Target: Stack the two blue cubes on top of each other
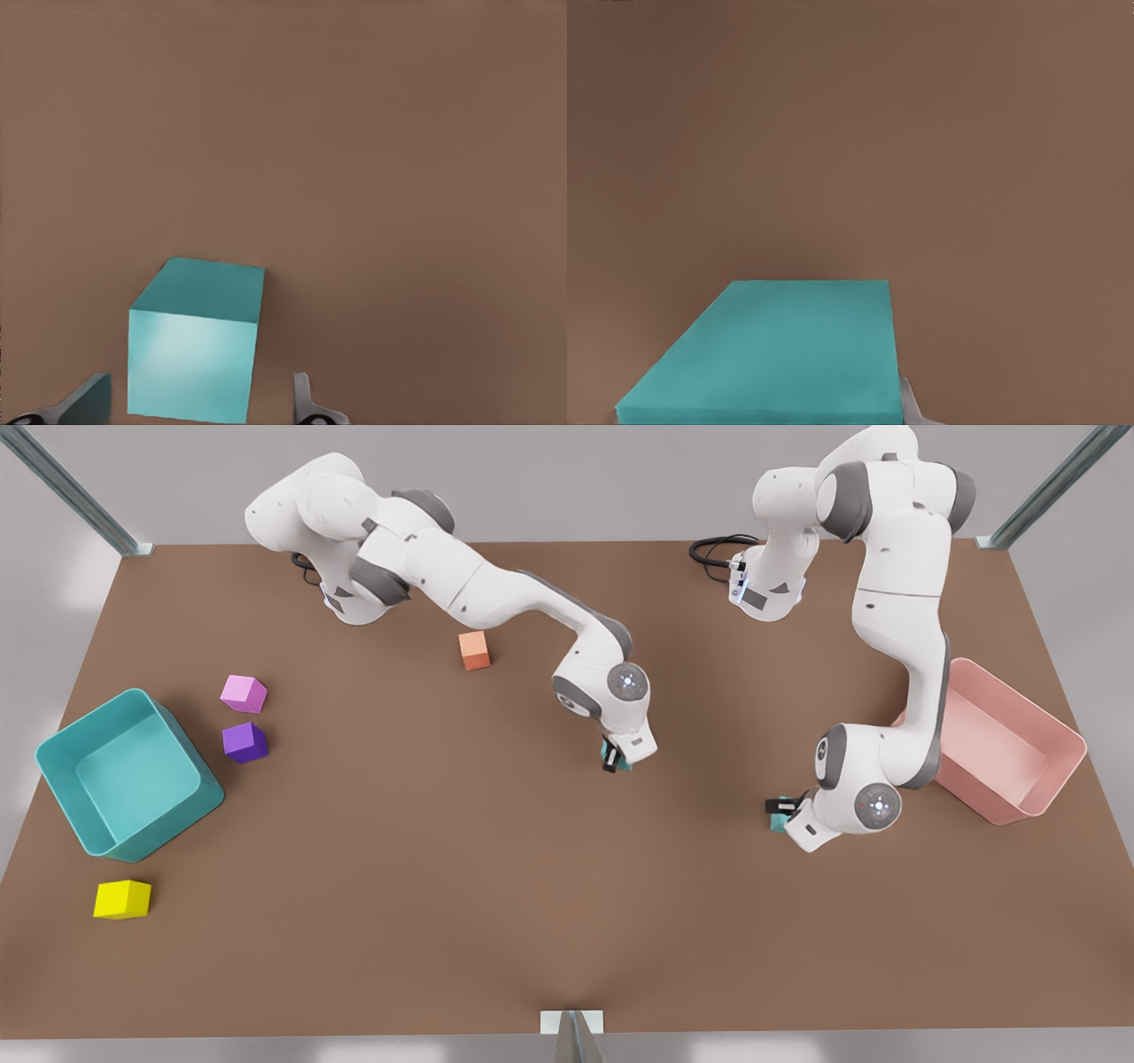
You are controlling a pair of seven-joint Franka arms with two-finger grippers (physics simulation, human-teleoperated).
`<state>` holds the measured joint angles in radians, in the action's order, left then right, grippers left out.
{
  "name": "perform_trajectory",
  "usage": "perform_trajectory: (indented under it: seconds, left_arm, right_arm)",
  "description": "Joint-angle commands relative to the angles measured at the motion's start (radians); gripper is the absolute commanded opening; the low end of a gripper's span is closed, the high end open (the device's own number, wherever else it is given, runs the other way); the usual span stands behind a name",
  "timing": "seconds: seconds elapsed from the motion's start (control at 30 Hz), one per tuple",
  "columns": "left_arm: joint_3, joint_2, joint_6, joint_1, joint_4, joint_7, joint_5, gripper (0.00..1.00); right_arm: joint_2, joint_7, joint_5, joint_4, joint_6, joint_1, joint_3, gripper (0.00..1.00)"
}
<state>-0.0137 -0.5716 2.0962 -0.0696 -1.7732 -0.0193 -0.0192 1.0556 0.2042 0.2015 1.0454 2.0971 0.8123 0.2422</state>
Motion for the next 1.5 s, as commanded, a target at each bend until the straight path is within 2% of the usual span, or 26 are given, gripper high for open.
perform_trajectory:
  seconds: [0.0, 0.03, 0.1, 0.23, 0.27, 0.3, 0.37, 0.43, 0.47, 0.5, 0.53, 0.57, 0.63, 0.7, 0.73, 0.77, 0.8, 0.83, 1.0, 1.03, 1.07, 1.1, 1.17, 1.2, 1.3, 1.47]
  left_arm:
    - [0.000, -0.002, 0.122, 0.005, 0.000, 0.005, -0.045, 1.00]
    - [0.000, -0.004, 0.123, 0.005, 0.000, 0.005, -0.045, 1.00]
    - [0.000, -0.010, 0.128, 0.002, -0.002, -0.001, -0.045, 1.00]
    - [0.000, -0.019, 0.128, 0.005, -0.005, 0.001, -0.045, 1.00]
    - [0.000, -0.025, 0.128, 0.008, -0.006, 0.001, -0.045, 1.00]
    - [0.000, -0.025, 0.128, 0.010, -0.008, 0.001, -0.045, 1.00]
    - [0.000, -0.034, 0.128, 0.008, -0.009, -0.001, -0.045, 1.00]
    - [0.000, -0.039, 0.128, 0.008, -0.017, -0.001, -0.045, 1.00]
    - [0.000, -0.047, 0.127, 0.008, -0.018, 0.001, -0.045, 1.00]
    - [0.000, -0.050, 0.125, 0.008, -0.020, 0.002, -0.045, 1.00]
    - [0.000, -0.053, 0.123, 0.008, -0.020, 0.004, -0.045, 1.00]
    - [0.000, -0.053, 0.117, 0.008, -0.023, 0.004, -0.047, 1.00]
    - [0.000, -0.060, 0.117, 0.010, -0.031, 0.004, -0.047, 1.00]
    - [0.000, -0.062, 0.116, 0.008, -0.035, 0.004, -0.047, 1.00]
    - [0.000, -0.062, 0.116, 0.008, -0.038, 0.004, -0.047, 1.00]
    - [0.000, -0.062, 0.114, 0.008, -0.037, 0.002, -0.045, 0.96]
    - [0.000, -0.060, 0.114, 0.008, -0.035, 0.001, -0.045, 0.69]
    - [0.000, -0.060, 0.113, 0.007, -0.034, 0.001, -0.045, 0.61]
    - [-0.002, 0.004, 0.022, 0.008, -0.034, -0.001, -0.045, 0.60]
    - [-0.003, 0.048, -0.028, -0.005, -0.032, -0.008, -0.034, 0.61]
    - [-0.054, 0.099, -0.110, 0.005, -0.025, -0.043, -0.031, 0.61]
    - [-0.115, 0.122, -0.151, 0.007, -0.022, -0.131, -0.030, 0.61]
    - [-0.330, 0.137, -0.186, -0.006, -0.019, -0.464, -0.030, 0.61]
    - [-0.387, 0.139, -0.189, -0.006, -0.019, -0.539, -0.030, 0.61]
    - [-0.471, 0.127, -0.200, -0.030, 0.024, -0.677, -0.034, 0.61]
    - [-0.470, 0.084, -0.174, -0.122, 0.078, -0.751, -0.047, 0.61]
  right_arm:
    - [0.010, -0.355, 0.039, -0.001, 0.116, 0.005, -0.003, 0.24]
    - [0.018, -0.365, 0.039, -0.001, 0.123, 0.005, -0.003, 0.38]
    - [0.018, -0.374, 0.039, -0.001, 0.152, 0.005, -0.003, 1.00]
    - [0.017, -0.373, 0.039, -0.001, 0.152, 0.004, 0.000, 1.00]
    - [-0.034, -0.370, 0.038, 0.002, 0.092, -0.004, 0.011, 1.00]
    - [-0.156, -0.330, 0.033, 0.011, -0.072, -0.010, 0.017, 1.00]
    - [-0.322, -0.262, 0.024, 0.015, -0.265, -0.065, 0.114, 1.00]
    - [-0.489, -0.204, -0.056, 0.008, -0.469, -0.081, 0.132, 1.00]
    - [-0.546, -0.229, -0.074, 0.015, -0.546, -0.125, 0.112, 1.00]
    - [-0.606, -0.253, -0.226, 0.013, -0.751, -0.291, -0.038, 1.00]
    - [-0.704, -0.233, -0.234, 0.013, -0.877, -0.366, -0.159, 1.00]
    - [-0.772, -0.174, -0.228, 0.018, -0.928, -0.470, -0.199, 1.00]
    - [-0.767, -0.101, -0.211, 0.100, -0.928, -0.663, -0.287, 1.00]
    - [-0.877, -0.104, -0.174, 0.472, -0.599, -0.714, -0.288, 1.00]
    - [-0.919, -0.104, -0.172, 0.683, -0.375, -0.760, -0.284, 1.00]
    - [-0.905, -0.115, -0.172, 0.758, -0.304, -0.798, -0.276, 1.00]
    - [-0.890, -0.117, -0.171, 0.801, -0.229, -0.814, -0.273, 1.00]
    - [-0.815, -0.117, -0.171, 0.797, -0.154, -0.821, -0.273, 1.00]
    - [-0.853, -0.100, -0.171, 0.774, -0.169, -0.814, -0.254, 1.00]
    - [-0.847, -0.103, -0.172, 0.650, -0.247, -0.811, -0.254, 1.00]
    - [-0.778, -0.106, -0.172, 0.443, -0.425, -0.808, -0.244, 1.00]
    - [-0.772, -0.106, -0.172, 0.378, -0.519, -0.806, -0.242, 1.00]
    - [-0.826, -0.108, -0.172, 0.378, -0.603, -0.808, -0.231, 1.00]
    - [-0.827, -0.106, -0.172, 0.378, -0.605, -0.808, -0.231, 1.00]
    - [-0.856, -0.109, -0.171, 0.378, -0.608, -0.814, -0.233, 1.00]
    - [-0.868, -0.120, -0.172, 0.378, -0.643, -0.823, -0.235, 1.00]
